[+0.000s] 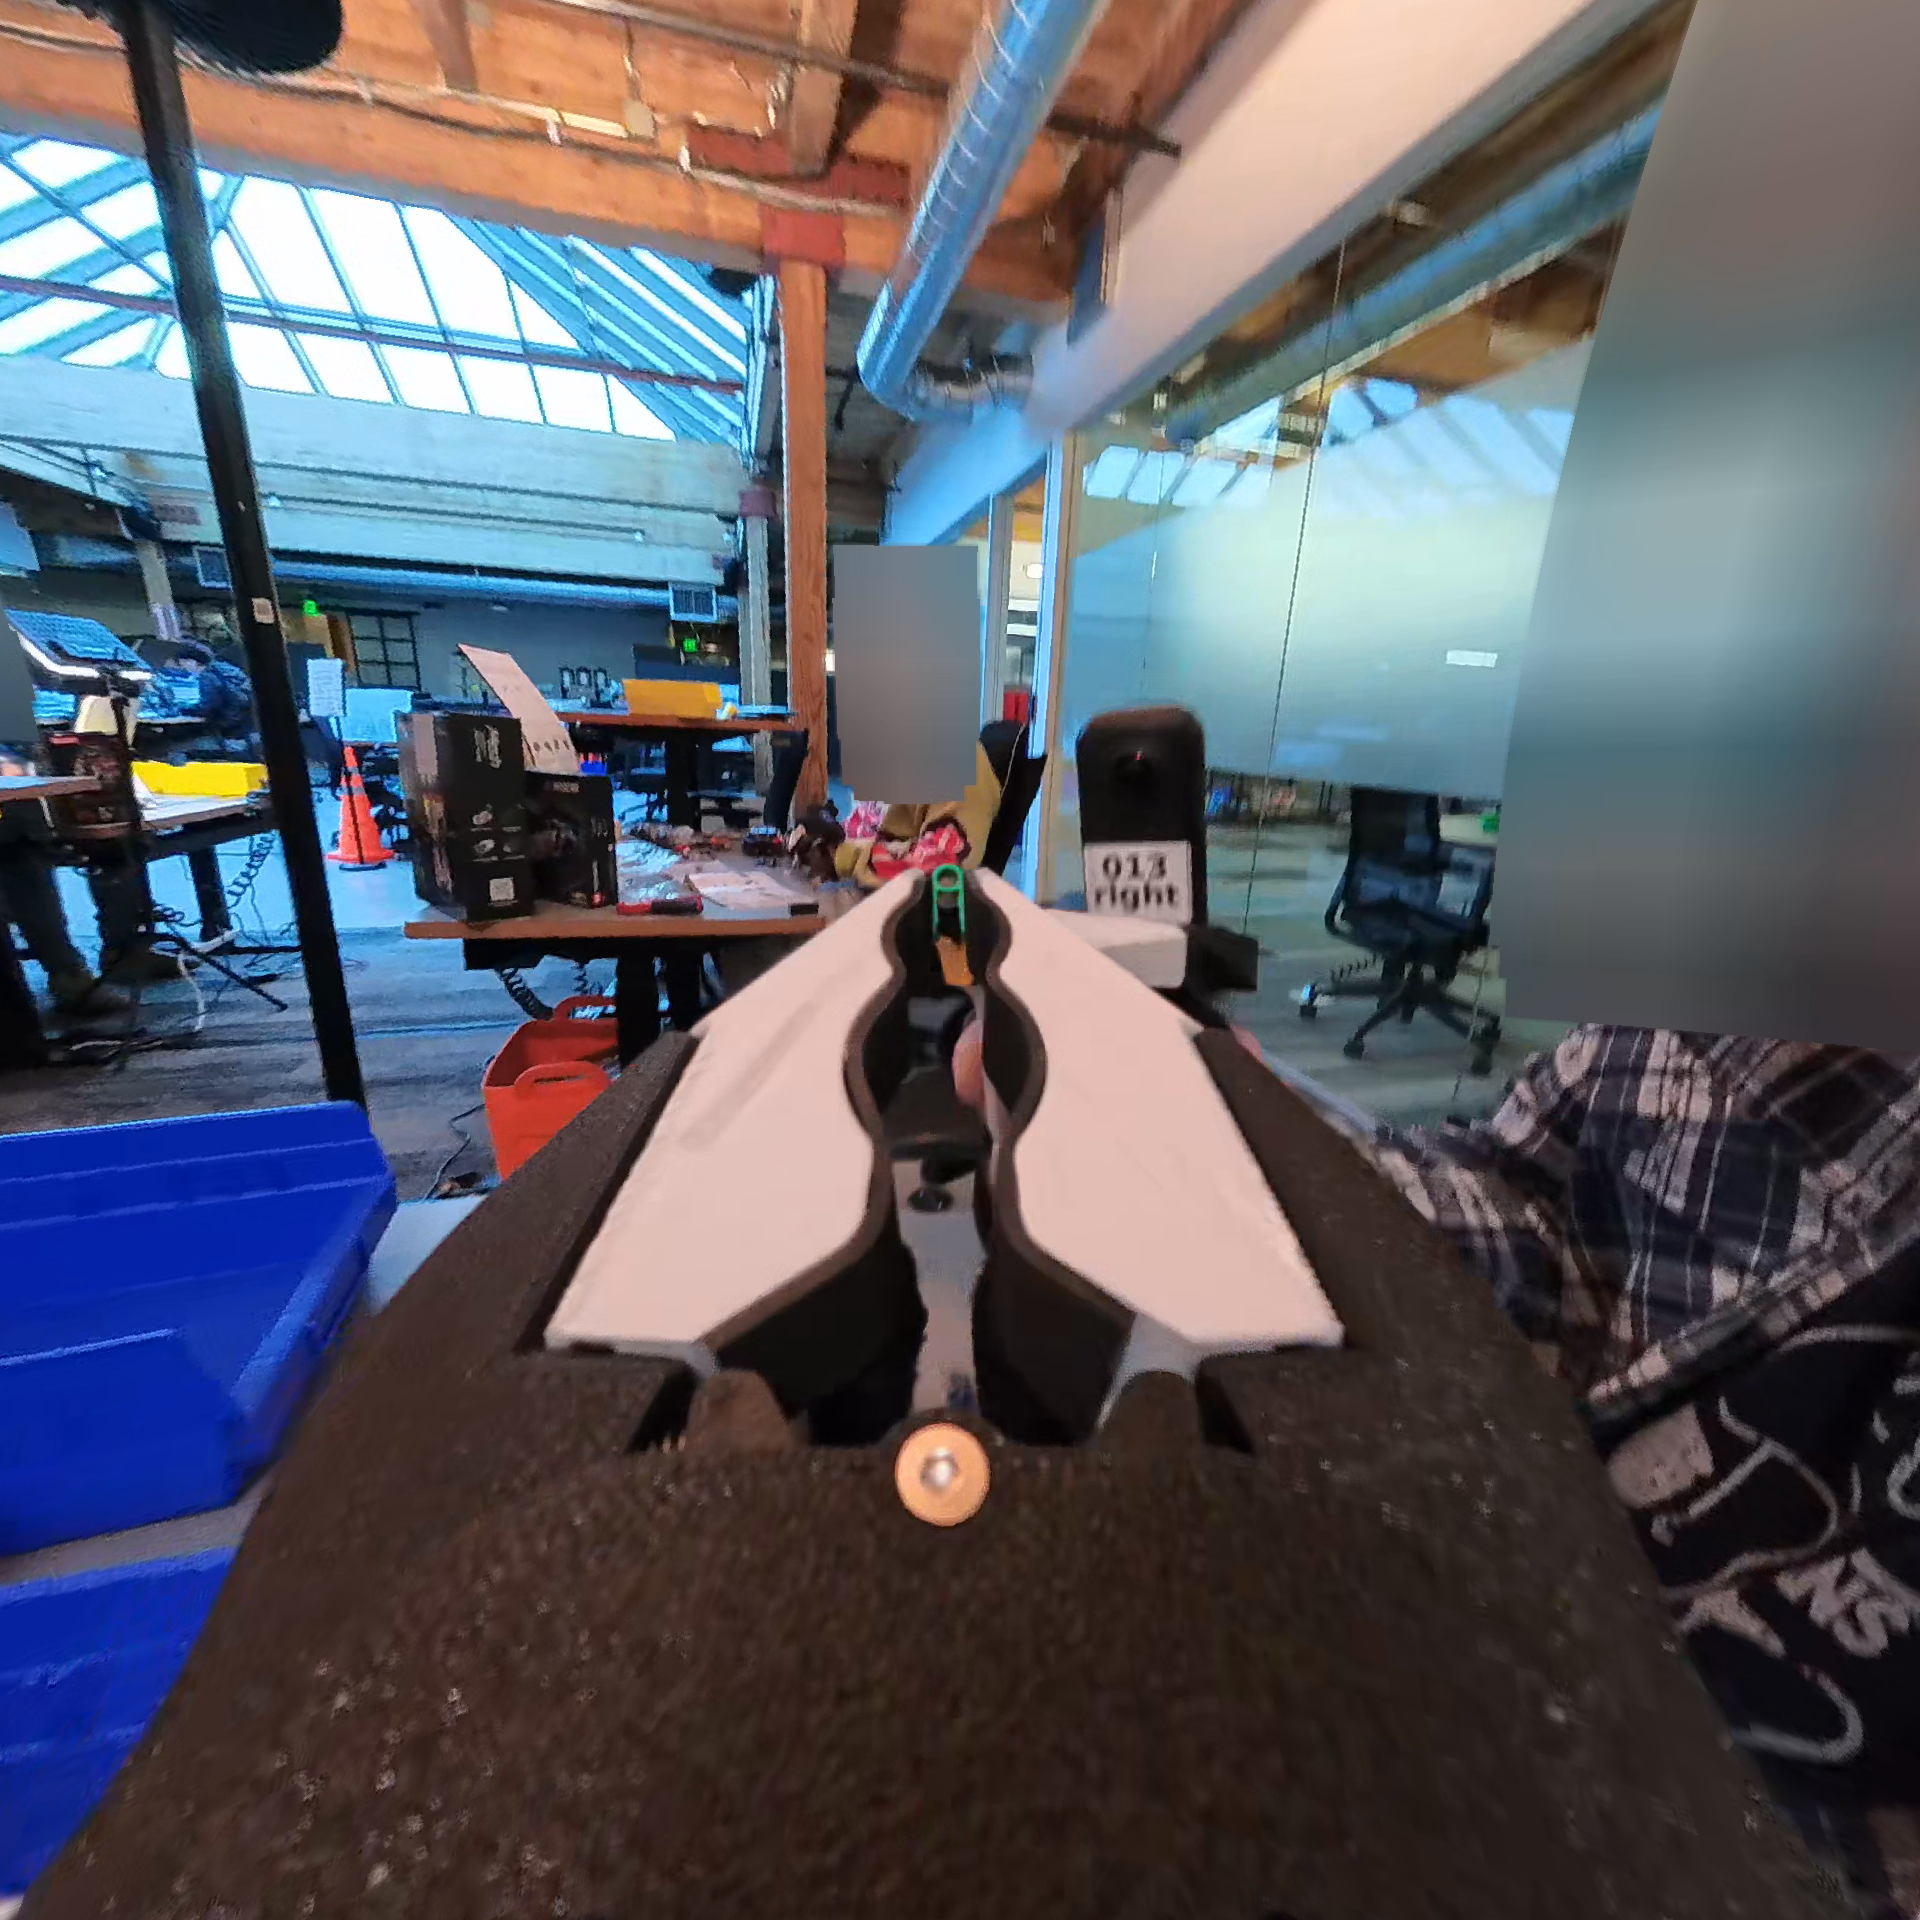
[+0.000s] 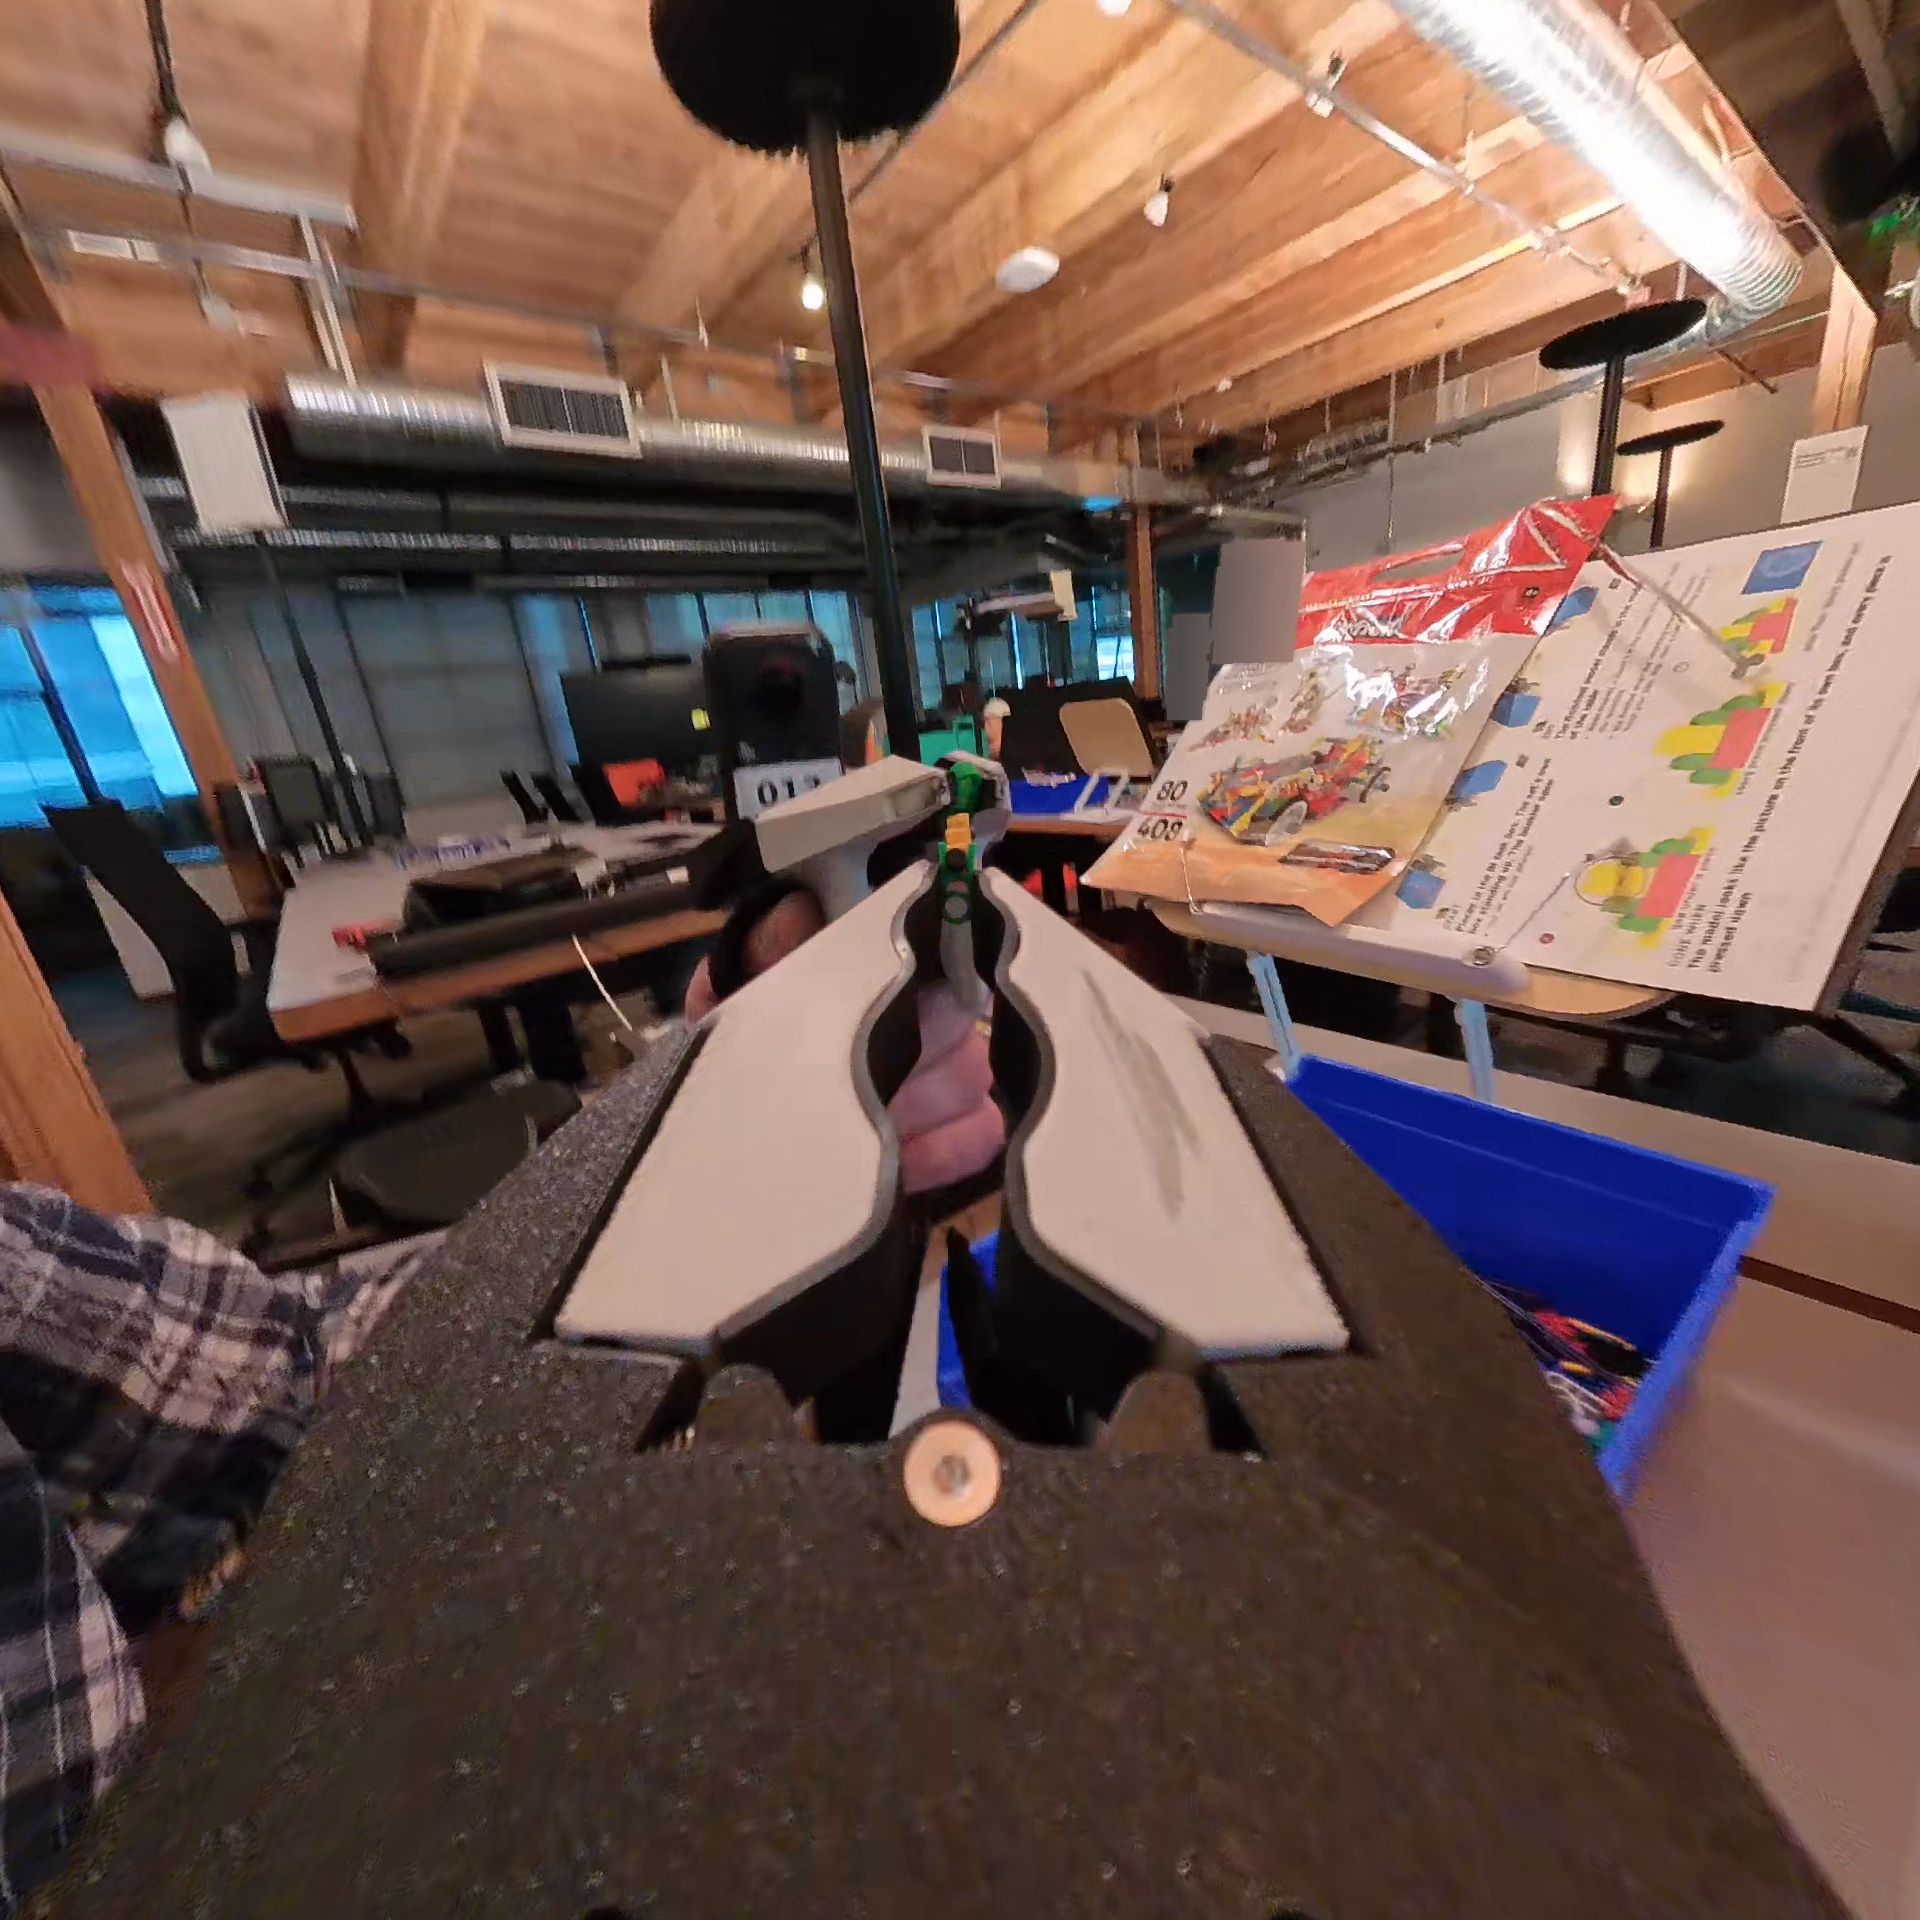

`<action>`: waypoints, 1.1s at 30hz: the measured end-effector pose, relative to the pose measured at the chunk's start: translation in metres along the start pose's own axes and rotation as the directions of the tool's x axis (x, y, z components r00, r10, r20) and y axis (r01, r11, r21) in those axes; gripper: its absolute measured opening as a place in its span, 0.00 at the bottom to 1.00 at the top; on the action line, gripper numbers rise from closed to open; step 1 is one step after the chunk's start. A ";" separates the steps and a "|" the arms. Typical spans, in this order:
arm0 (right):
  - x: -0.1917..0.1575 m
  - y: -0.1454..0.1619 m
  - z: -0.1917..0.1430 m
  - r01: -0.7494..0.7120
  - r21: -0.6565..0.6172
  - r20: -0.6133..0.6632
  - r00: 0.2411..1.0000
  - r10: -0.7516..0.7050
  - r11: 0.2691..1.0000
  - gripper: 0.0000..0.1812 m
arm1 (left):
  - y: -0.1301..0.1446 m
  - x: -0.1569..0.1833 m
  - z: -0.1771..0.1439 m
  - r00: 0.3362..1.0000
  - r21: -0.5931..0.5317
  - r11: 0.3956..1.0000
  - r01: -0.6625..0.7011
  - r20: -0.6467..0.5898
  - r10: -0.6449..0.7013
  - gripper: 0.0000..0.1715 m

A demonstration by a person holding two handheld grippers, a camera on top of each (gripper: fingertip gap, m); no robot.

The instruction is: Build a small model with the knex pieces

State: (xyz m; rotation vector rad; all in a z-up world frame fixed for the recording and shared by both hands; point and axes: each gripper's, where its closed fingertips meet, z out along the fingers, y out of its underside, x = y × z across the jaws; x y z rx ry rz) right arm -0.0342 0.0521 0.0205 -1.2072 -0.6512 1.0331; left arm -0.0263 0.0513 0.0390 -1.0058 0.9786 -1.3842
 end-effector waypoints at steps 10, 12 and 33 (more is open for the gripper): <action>0.003 -0.002 -0.002 0.006 -0.001 -0.004 1.000 -0.006 1.000 0.02 | 0.007 -0.056 -0.030 0.971 -0.130 0.991 -0.031 0.230 0.061 0.02; 0.004 0.003 -0.003 0.009 -0.030 -0.002 1.000 -0.009 0.999 0.02 | 0.036 -0.074 -0.038 0.954 -0.295 0.956 -0.010 0.283 0.097 0.02; 0.020 0.030 -0.011 -0.040 -0.181 0.004 0.999 0.041 0.983 0.02 | 0.053 -0.022 -0.017 0.999 -0.384 0.923 -0.008 0.033 0.022 0.21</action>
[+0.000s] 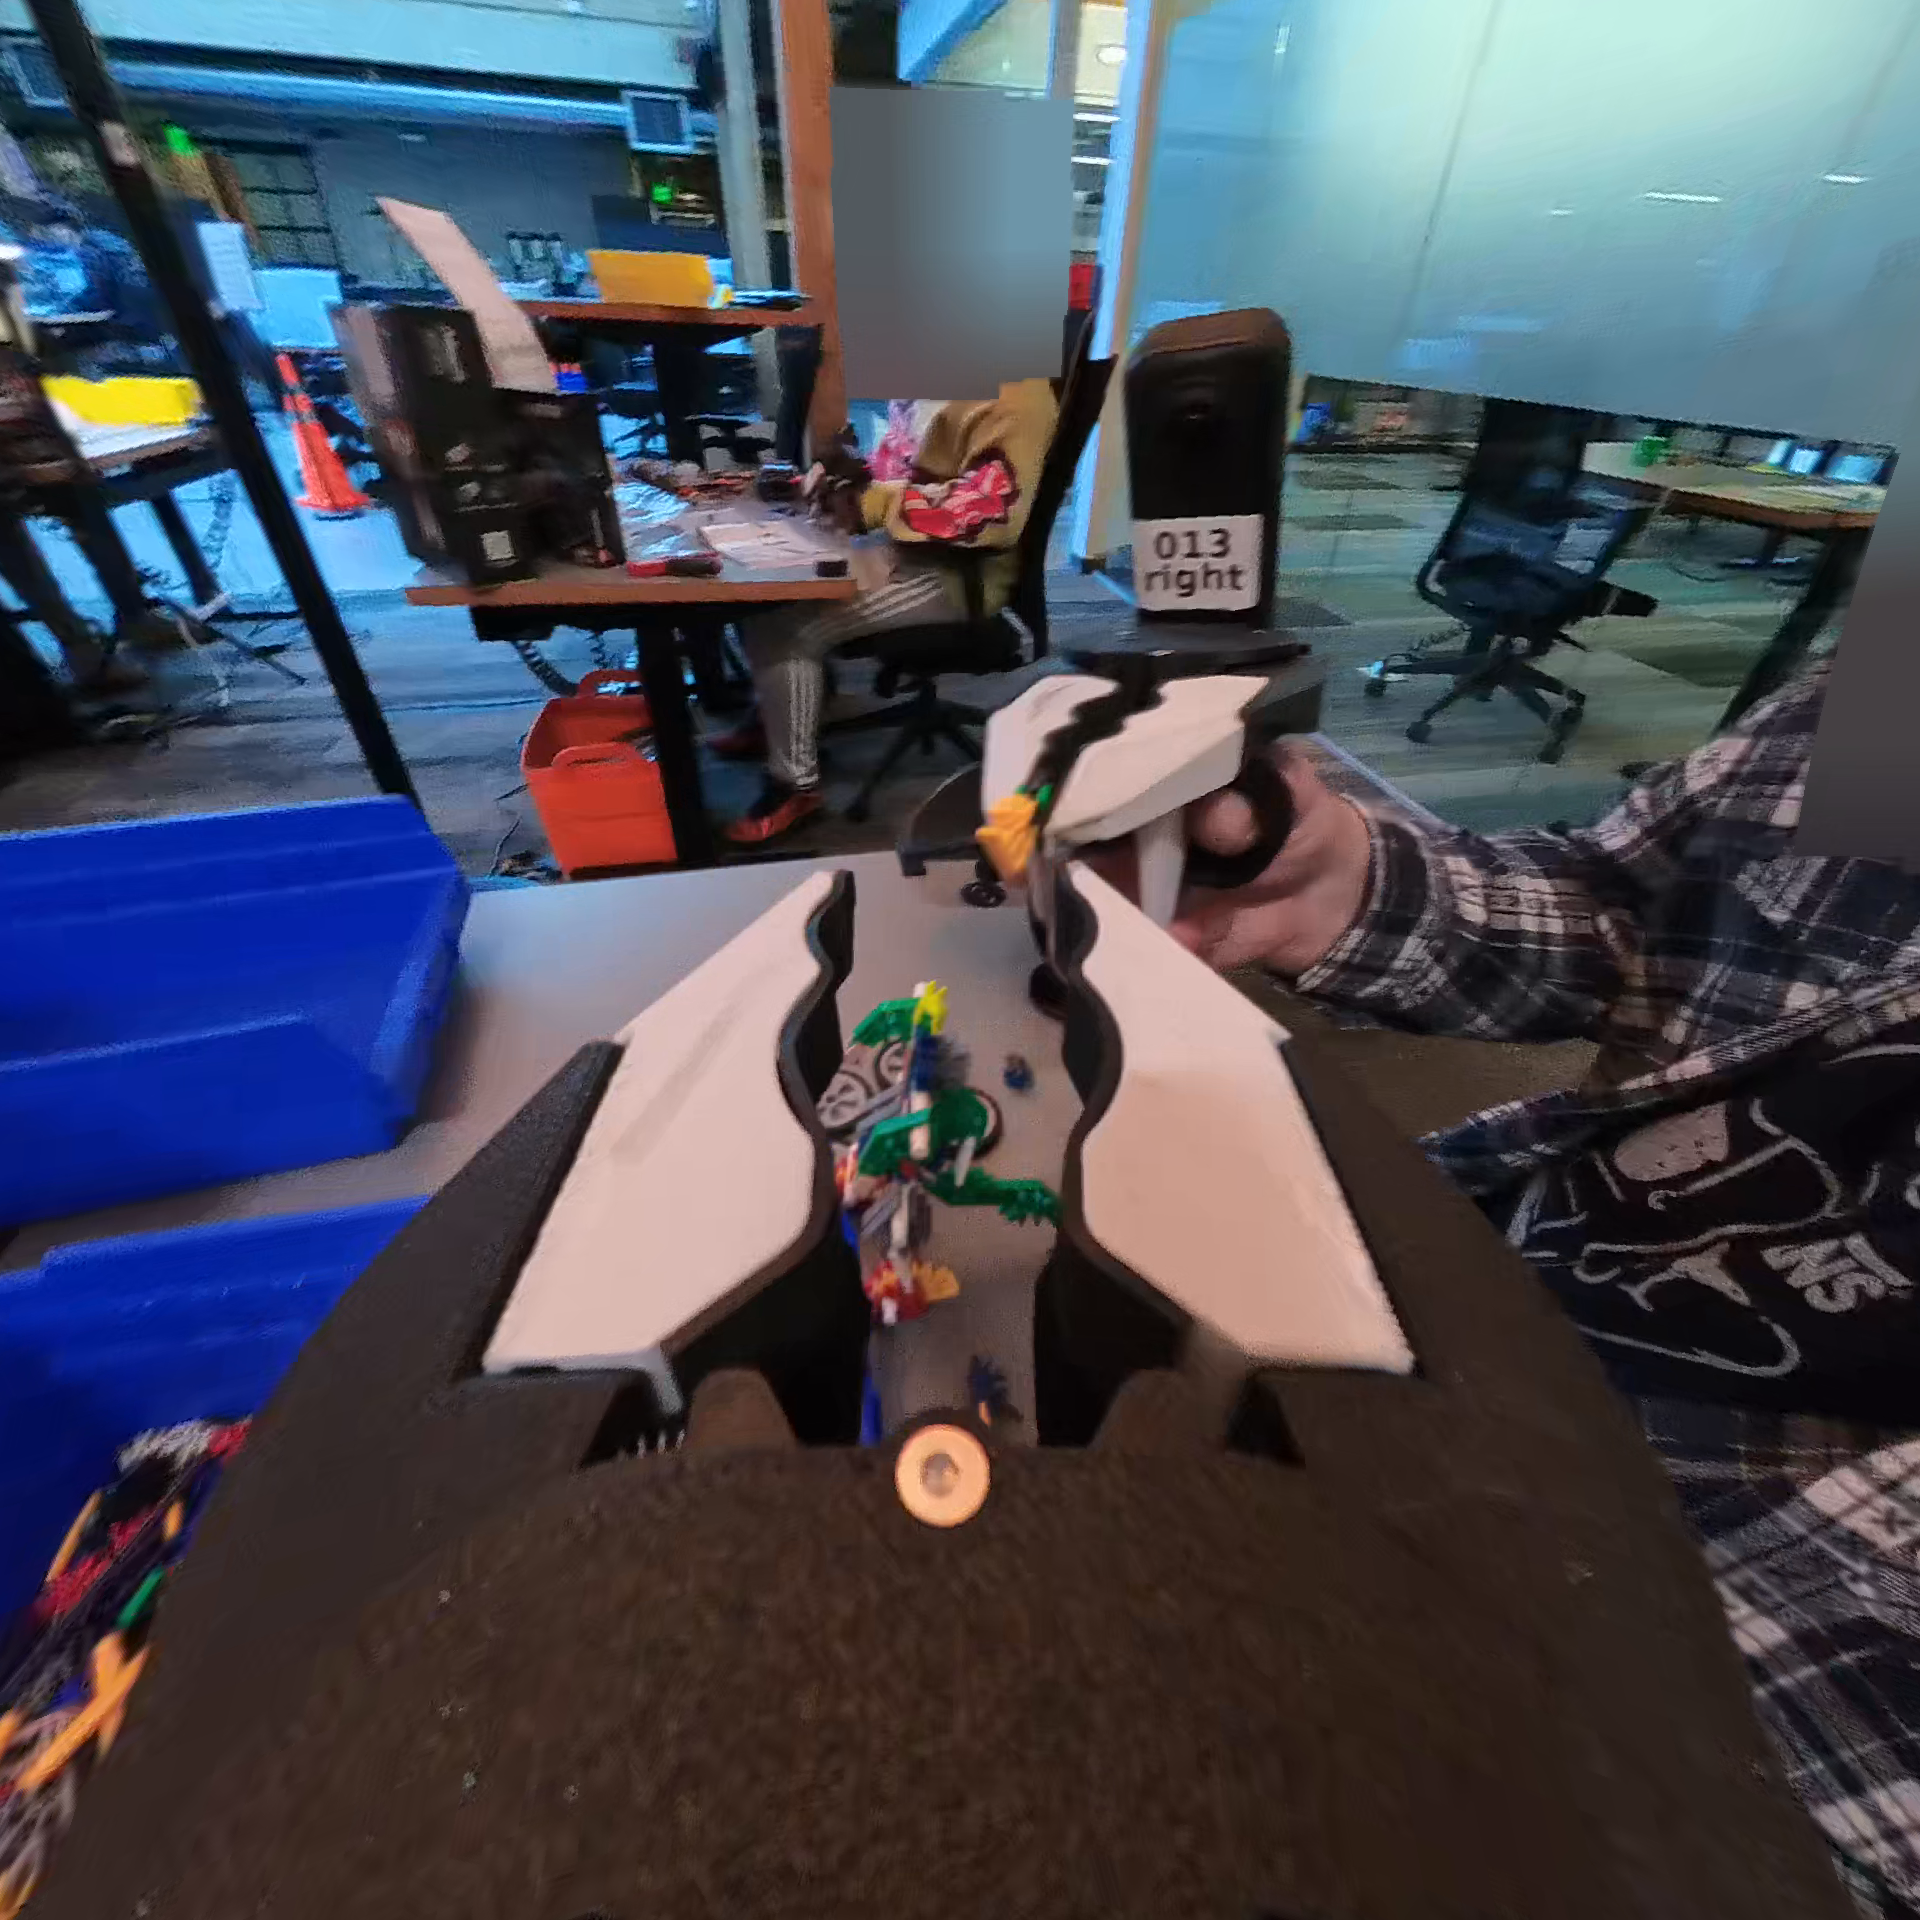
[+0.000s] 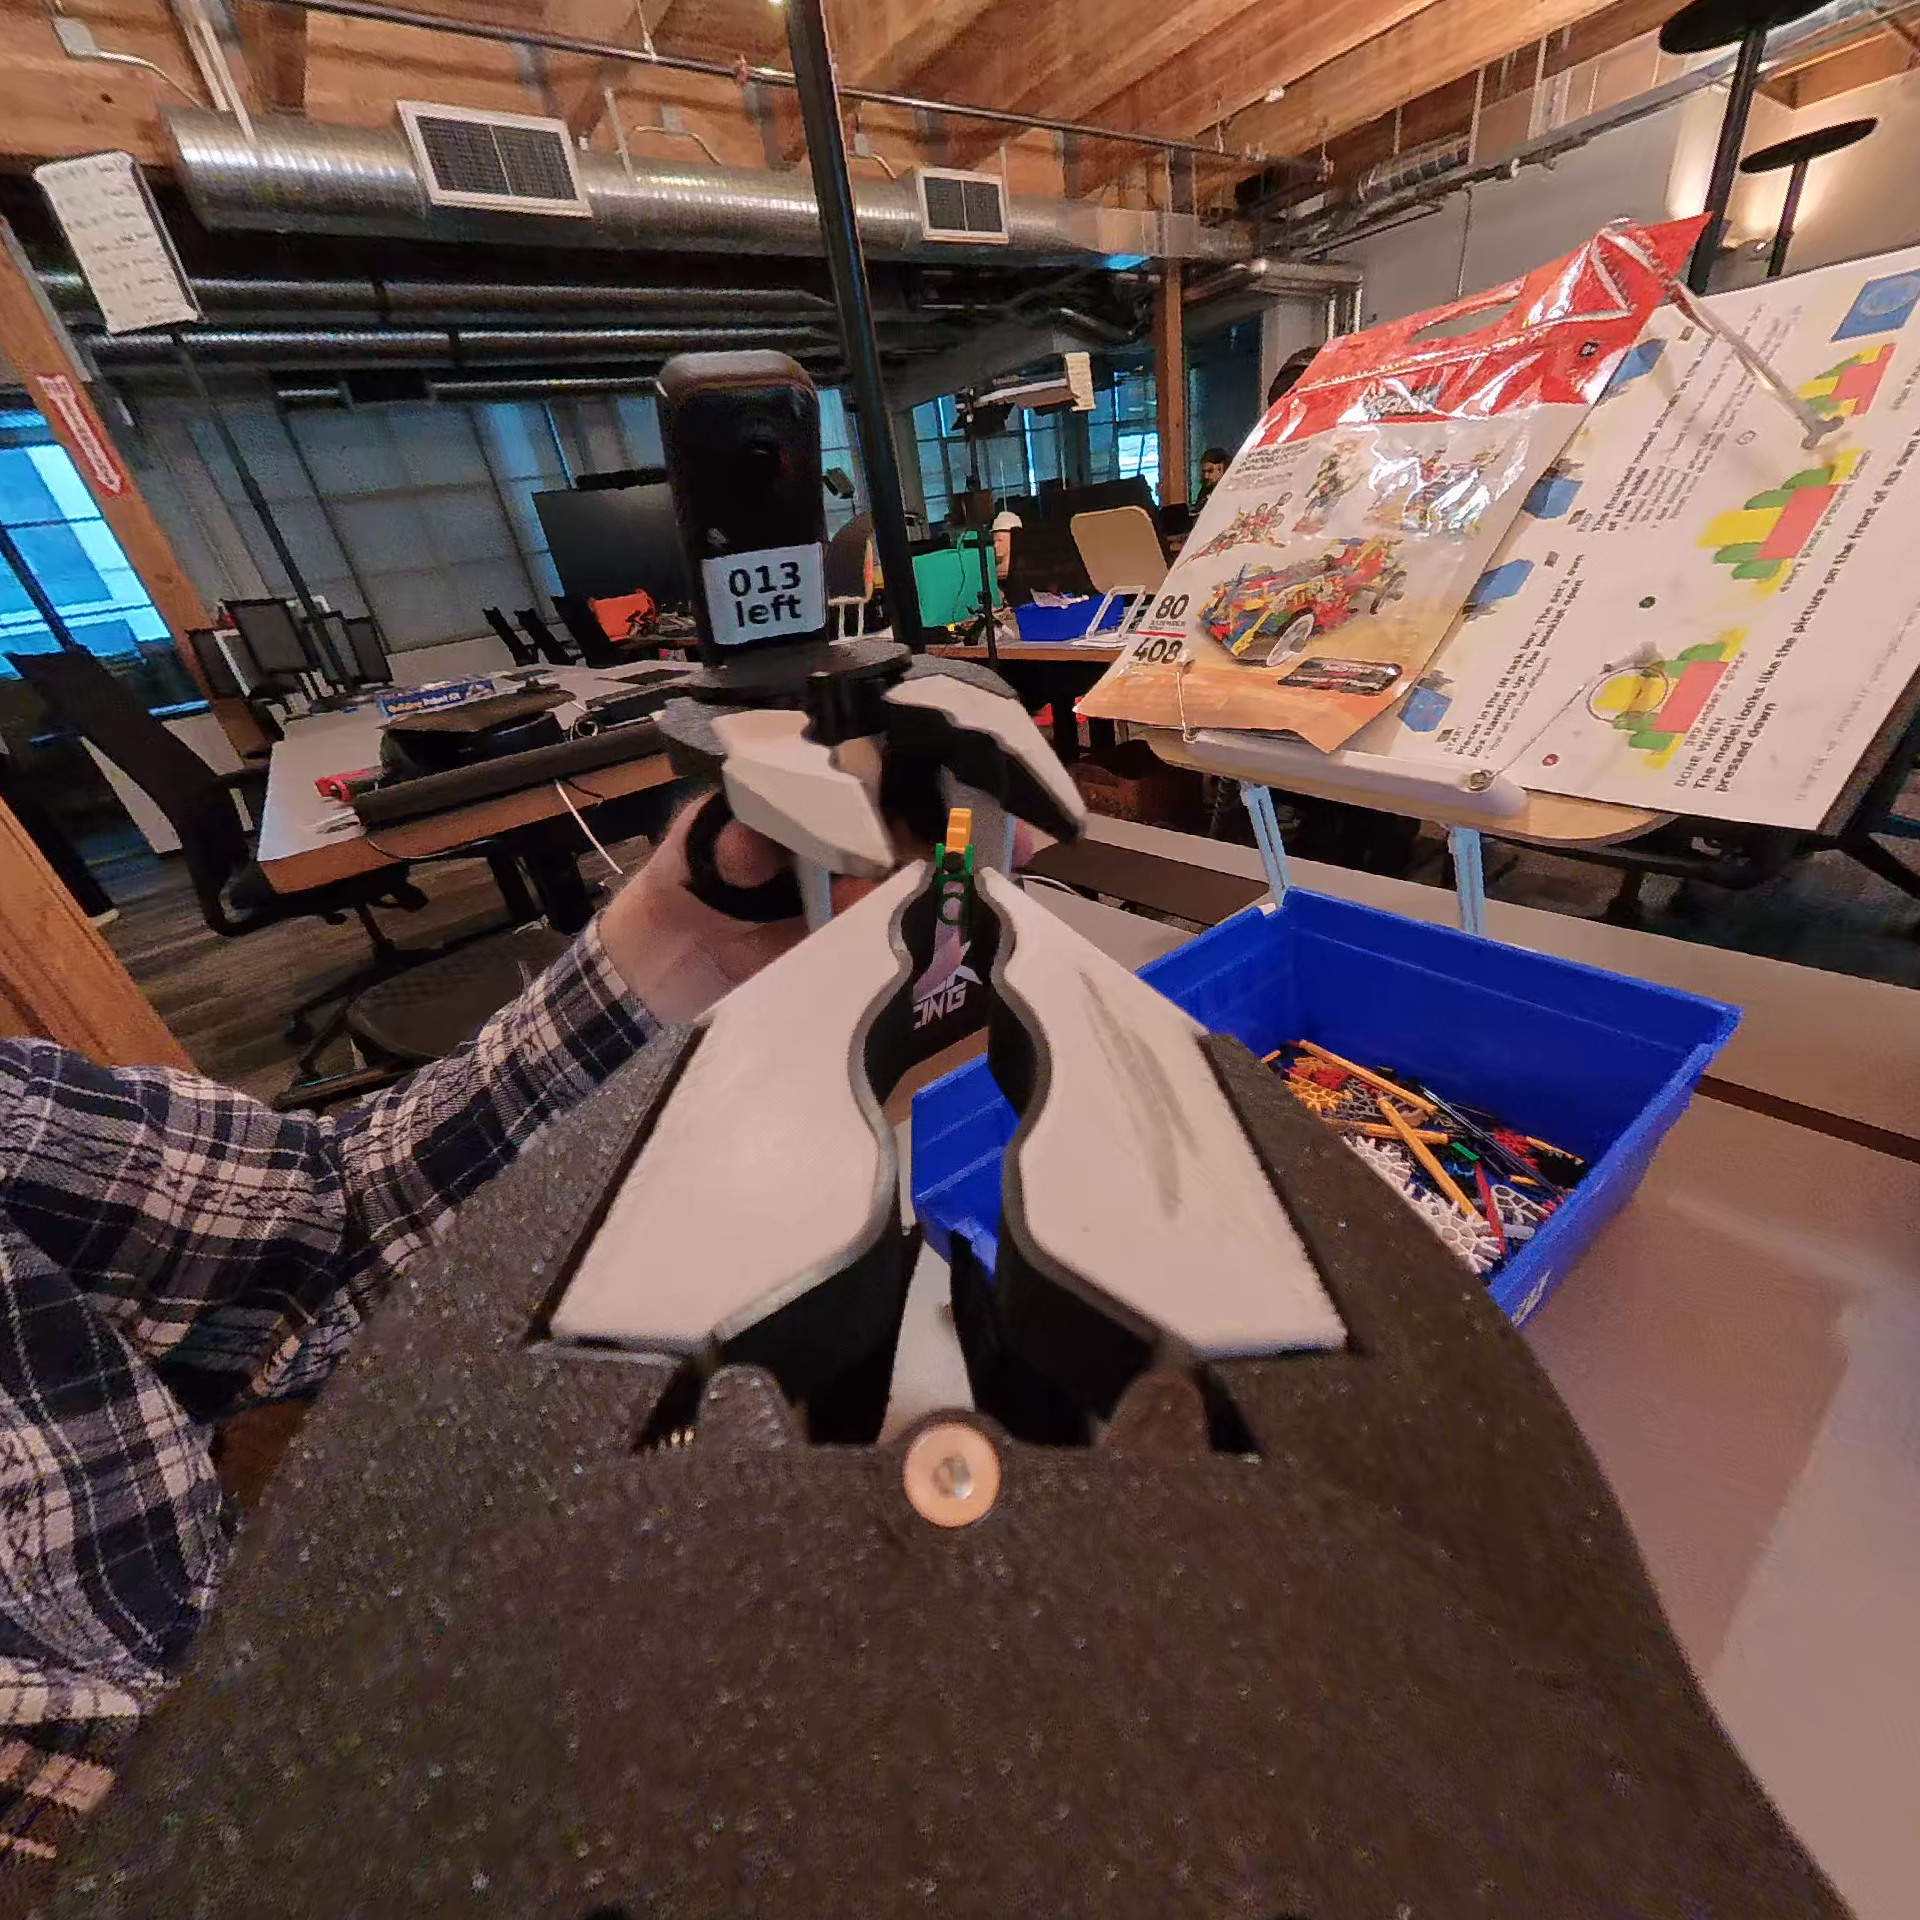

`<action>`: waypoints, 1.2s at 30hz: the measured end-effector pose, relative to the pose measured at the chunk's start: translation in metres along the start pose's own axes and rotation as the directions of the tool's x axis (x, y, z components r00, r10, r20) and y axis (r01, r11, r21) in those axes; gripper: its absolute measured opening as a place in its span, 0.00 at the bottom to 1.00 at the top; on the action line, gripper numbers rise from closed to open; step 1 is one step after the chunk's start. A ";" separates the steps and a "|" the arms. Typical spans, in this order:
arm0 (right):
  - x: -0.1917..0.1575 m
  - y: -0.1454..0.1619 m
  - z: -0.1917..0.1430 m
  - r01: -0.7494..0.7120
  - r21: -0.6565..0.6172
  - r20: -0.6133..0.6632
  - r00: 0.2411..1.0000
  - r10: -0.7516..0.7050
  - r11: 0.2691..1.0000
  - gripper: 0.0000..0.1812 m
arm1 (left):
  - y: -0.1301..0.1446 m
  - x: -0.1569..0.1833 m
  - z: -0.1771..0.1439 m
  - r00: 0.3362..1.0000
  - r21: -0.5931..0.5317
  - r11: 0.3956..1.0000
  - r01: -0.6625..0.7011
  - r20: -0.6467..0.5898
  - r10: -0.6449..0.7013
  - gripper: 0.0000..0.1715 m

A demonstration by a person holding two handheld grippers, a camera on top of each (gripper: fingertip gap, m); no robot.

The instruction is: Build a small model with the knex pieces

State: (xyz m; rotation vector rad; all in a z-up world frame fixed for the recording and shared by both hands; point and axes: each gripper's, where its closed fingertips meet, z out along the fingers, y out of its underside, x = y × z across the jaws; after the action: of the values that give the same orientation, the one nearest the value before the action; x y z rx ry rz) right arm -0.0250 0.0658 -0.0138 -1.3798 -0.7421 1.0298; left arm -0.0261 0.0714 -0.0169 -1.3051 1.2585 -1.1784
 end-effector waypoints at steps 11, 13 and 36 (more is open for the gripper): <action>-0.017 -0.005 -0.006 -0.010 0.021 0.095 0.995 0.008 1.000 0.02 | -0.016 0.034 0.010 0.983 0.106 0.994 0.017 -0.183 0.003 0.03; -0.019 -0.007 -0.008 0.004 0.032 0.103 0.995 -0.007 0.999 0.02 | -0.019 0.036 0.010 0.984 0.119 0.993 0.003 -0.176 0.019 0.01; -0.015 -0.021 -0.011 0.272 -0.018 -0.073 0.959 -0.272 0.962 0.02 | -0.031 0.029 0.013 0.996 0.148 0.987 -0.056 -0.055 0.064 0.00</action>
State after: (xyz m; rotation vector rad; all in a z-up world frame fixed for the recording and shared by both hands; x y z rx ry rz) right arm -0.0178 0.0494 0.0081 -1.2736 -0.8543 0.7560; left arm -0.0095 0.0433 0.0132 -1.1247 1.2211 -1.2503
